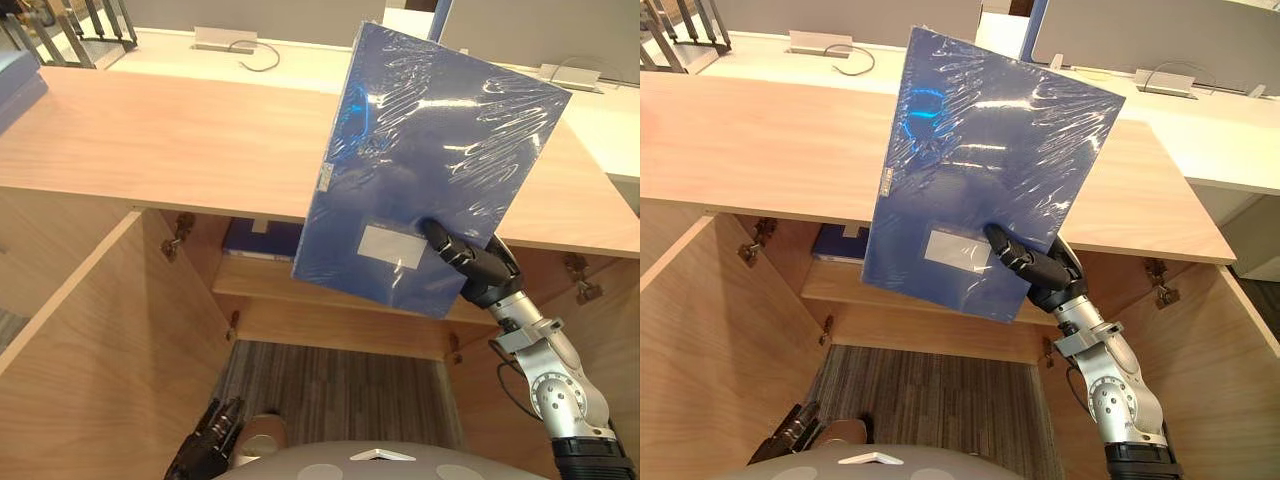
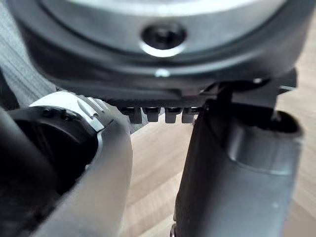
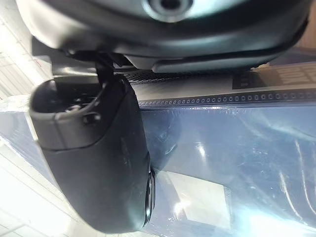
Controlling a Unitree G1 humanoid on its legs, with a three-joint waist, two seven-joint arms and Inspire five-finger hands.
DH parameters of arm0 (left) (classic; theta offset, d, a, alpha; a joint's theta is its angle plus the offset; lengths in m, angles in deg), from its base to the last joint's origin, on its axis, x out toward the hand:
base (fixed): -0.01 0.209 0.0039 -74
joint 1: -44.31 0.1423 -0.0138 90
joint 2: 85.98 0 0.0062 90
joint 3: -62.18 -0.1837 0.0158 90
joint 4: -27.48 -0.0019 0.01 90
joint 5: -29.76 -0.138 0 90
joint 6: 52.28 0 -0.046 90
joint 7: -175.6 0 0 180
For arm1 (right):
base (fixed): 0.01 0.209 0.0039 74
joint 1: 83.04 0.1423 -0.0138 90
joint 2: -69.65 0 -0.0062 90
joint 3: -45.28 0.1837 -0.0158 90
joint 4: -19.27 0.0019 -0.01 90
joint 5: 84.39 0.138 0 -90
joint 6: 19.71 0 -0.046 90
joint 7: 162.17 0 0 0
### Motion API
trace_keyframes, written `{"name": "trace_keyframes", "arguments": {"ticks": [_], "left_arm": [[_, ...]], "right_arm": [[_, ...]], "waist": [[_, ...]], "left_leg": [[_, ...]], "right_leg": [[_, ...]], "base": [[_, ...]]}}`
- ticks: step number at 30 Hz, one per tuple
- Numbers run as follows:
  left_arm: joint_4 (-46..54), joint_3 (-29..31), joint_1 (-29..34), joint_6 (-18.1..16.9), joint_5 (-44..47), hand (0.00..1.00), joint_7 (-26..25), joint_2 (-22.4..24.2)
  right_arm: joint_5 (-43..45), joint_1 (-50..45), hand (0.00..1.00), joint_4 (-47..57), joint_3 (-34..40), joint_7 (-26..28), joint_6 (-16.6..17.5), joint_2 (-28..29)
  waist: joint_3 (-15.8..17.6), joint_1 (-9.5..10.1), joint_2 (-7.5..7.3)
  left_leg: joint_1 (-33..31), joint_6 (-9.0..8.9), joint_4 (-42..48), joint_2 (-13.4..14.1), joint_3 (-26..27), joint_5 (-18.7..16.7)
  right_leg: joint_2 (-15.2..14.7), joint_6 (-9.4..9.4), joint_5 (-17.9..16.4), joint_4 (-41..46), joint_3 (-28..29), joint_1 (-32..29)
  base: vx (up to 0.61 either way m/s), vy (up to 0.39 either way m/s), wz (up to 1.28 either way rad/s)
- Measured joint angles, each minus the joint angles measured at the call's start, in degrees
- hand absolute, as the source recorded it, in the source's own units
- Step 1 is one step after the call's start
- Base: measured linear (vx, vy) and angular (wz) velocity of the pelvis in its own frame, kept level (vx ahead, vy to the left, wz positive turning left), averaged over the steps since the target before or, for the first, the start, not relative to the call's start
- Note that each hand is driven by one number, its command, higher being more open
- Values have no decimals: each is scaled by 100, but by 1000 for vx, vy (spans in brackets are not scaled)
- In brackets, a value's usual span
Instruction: Walk over to the cabinet, pick up the folder, carry it to the office cabinet, place the folder inside the office cabinet, then close the office cabinet door
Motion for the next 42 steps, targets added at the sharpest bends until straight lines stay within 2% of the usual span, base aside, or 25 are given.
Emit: {"name": "trace_keyframes", "arguments": {"ticks": [1, 5, 8, 12, 15, 18, 28, 34, 39, 42], "left_arm": [[114, -25, -48, -24, -38, 100, -100, 40], [1016, -255, -697, -665, -271, 100, -1120, 177], [1265, -334, -1051, -946, -721, 100, -1530, 153], [1278, -726, -1691, -1096, -1380, 100, -1972, 77], [1103, -1050, -1877, -1097, -1655, 100, -2138, 55], [905, -1368, -1888, -1084, -1773, 100, -2171, 41], [650, -1631, -1607, -1021, -2316, 100, -2045, -136], [387, -1631, -1449, -990, -2513, 100, -1915, -143], [384, -1617, -1256, -990, -2563, 100, -1879, -145], [315, -1621, -1195, -990, -2563, 100, -1810, -139]], "right_arm": [[0, 9, 0, 4, -1, -24, 7, 30], [1, 56, 0, 155, -266, -258, 89, 56], [4, 173, 0, 186, -480, -307, 153, 40], [20, 251, 0, 212, -741, -400, 301, 17], [23, 389, 0, 211, -961, -544, 339, -24], [26, 404, 0, 206, -1104, -644, 401, -28], [-49, 18, 0, 76, -1266, -687, 404, -110], [-904, -25, 0, 400, -1273, -570, 389, -1113], [-887, 344, 0, 1239, -823, -253, 403, -1346], [-854, 718, 0, 1520, -573, -147, 561, -1347]], "waist": [[2, -3, -1], [-2, -62, -3], [-8, -159, 2], [-25, -197, -1], [-39, -289, -3], [-65, -287, -25], [-240, -210, -60], [-318, -192, -121], [-362, -244, -144], [-474, -283, -163]], "left_leg": [[-8, 0, -4, 4, 10, 1], [-8, 29, -46, 46, 134, 21], [-6, 44, -95, 55, 235, 68], [25, 67, -179, 53, 415, 85], [35, 70, -232, 64, 488, 113], [151, 67, -433, 69, 557, 202], [303, 40, -777, 135, 799, 330], [335, 39, -794, 115, 840, 330], [376, 38, -789, 117, 869, 329], [381, 30, -781, 116, 873, 321]], "right_leg": [[1, -1, 1, 4, 11, -19], [18, 15, 41, 2, 138, -115], [22, 10, 106, -7, 272, -206], [14, 4, 197, -108, 434, -279], [10, 0, 220, -107, 525, -346], [-3, 0, 223, -110, 608, -363], [3, -20, 243, -104, 847, -528], [15, -25, 248, -99, 897, -538], [13, -21, 259, -85, 918, -523], [10, -20, 260, -77, 923, -521]], "base": [[-22, 27, -7], [6, 22, -14], [27, 19, -22], [19, 33, -20], [-6, 21, -15], [1, 0, -10], [6, -7, -12], [-2, 1, -3], [-12, 4, -3], [0, 0, 0]]}}
